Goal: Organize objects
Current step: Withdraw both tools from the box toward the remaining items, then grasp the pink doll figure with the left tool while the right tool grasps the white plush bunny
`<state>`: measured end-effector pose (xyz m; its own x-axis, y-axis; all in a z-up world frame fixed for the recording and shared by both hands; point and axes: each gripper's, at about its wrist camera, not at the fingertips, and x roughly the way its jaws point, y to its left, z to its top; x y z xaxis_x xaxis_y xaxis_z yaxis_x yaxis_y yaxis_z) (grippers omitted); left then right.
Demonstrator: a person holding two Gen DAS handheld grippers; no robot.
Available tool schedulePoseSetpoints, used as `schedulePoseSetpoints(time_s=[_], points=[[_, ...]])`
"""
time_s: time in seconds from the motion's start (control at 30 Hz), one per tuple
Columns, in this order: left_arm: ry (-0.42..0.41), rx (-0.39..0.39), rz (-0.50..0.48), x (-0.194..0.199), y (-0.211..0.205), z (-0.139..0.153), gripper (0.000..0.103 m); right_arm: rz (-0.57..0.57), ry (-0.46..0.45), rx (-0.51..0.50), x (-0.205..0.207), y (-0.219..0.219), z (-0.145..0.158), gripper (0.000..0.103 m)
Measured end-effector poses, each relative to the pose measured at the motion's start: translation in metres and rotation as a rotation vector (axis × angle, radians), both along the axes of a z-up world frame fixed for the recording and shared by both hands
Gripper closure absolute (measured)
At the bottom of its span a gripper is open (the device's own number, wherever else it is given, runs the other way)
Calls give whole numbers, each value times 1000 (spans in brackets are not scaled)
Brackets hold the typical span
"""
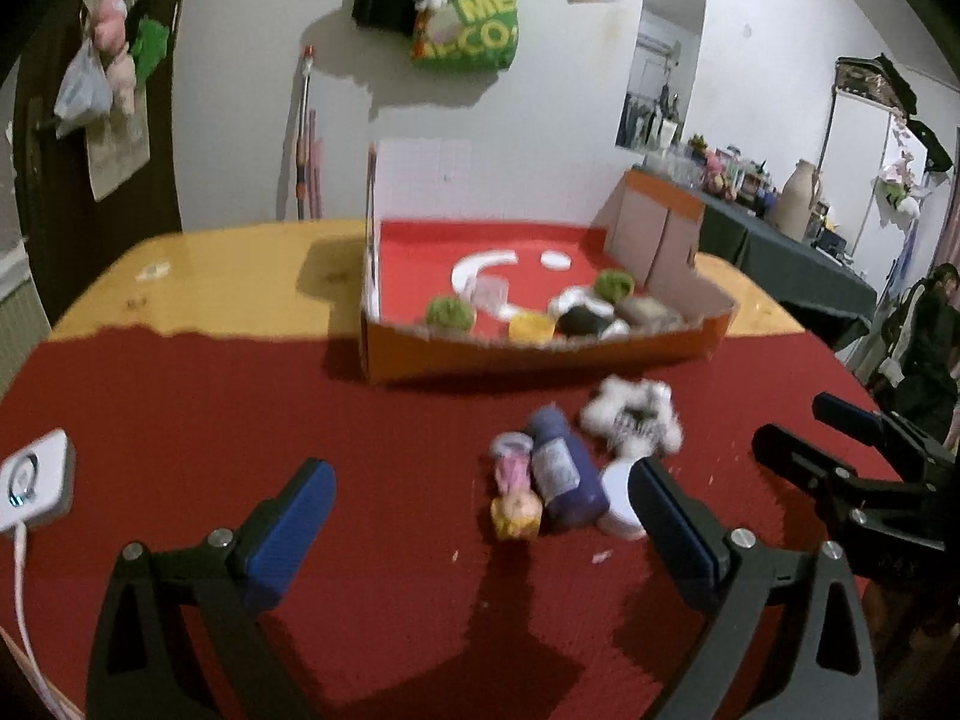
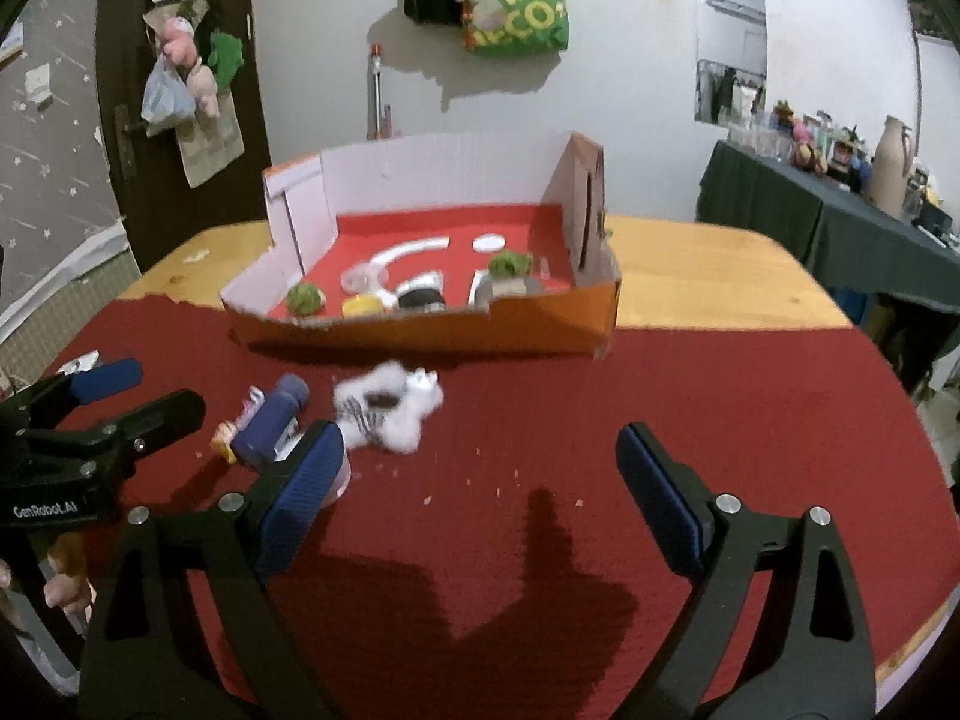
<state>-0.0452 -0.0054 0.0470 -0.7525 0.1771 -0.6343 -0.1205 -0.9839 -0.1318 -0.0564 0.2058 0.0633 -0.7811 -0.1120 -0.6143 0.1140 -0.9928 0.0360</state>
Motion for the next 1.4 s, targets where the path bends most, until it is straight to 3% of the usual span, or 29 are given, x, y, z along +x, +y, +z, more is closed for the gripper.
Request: schedulePoseSetpoints(time_s=[0.23, 0.87, 1.3, 1.4], points=[[-54, -6, 3, -2, 1, -17, 3, -12, -50, -2, -5, 2, -13, 10], [-163, -38, -26, -13, -8, -27, 5, 4, -83, -10, -14, 3, -17, 10], [-183, -170, -16, -29, -16, -31, 5, 1, -88, -3, -17, 8, -15, 10], [-191, -158, -15, -33, -25, -31, 5, 15, -92, 2, -19, 8, -13, 10]])
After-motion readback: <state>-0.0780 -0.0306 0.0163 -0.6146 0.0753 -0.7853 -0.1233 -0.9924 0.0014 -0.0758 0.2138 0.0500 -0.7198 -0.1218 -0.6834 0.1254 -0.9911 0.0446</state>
